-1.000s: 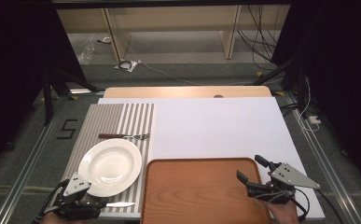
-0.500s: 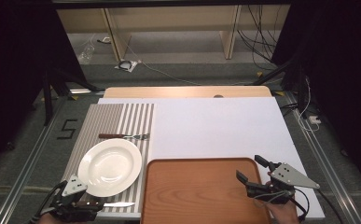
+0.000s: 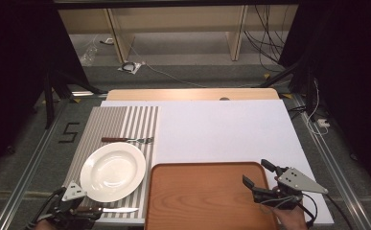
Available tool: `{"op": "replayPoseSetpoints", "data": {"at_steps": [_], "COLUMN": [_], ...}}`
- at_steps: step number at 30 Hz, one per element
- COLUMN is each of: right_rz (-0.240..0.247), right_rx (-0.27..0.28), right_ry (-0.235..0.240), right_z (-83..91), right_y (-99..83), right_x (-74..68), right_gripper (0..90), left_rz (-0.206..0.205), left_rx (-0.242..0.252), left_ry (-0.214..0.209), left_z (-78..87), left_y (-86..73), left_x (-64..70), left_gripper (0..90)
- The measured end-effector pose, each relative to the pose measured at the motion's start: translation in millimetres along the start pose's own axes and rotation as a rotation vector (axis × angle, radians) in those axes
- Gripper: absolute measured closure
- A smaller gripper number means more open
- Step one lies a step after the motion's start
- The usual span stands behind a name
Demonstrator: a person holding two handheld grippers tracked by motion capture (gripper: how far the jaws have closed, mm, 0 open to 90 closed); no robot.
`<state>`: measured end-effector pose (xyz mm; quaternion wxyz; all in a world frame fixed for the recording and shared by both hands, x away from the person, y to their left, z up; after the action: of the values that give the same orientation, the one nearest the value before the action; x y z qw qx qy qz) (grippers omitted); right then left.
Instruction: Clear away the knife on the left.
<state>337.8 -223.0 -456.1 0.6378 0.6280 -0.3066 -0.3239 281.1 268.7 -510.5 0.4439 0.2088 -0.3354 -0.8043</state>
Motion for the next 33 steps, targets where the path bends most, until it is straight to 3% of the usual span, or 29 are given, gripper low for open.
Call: {"op": "replayPoseSetpoints", "data": {"at_steps": [9, 18, 33], "right_rz": [0.000, 0.000, 0.000], "right_rx": [-0.002, -0.009, -0.011], "right_ry": [0.001, 0.001, 0.005], "right_z": [-0.1, 0.2, -0.1], "right_y": [-0.3, -0.7, -1.1], "right_x": [-0.2, -0.3, -0.5], "right_gripper": [17.4, 17.4, 17.6], "left_rz": [-0.003, -0.043, -0.083], "left_rx": [-0.049, -0.112, -0.206], "left_ry": [-0.007, -0.021, -0.060], "left_z": [-7.0, -15.7, -27.6], "left_y": [-7.9, -14.1, -17.2], "left_x": [-5.3, -7.4, -7.0], "left_gripper": [20.6, 23.4, 35.0]}}
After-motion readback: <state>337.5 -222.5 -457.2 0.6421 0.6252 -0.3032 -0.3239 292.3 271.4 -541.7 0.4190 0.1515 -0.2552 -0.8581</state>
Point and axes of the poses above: each handheld gripper's, and its own axes: z roughly backward along the jaws, y roughly out of its top, x roughly to its right, the point moved 8 cm from there along -z, roughly forward along the jaws, and after that the axes turned 15 degrees about x, right-handed, at the moved point
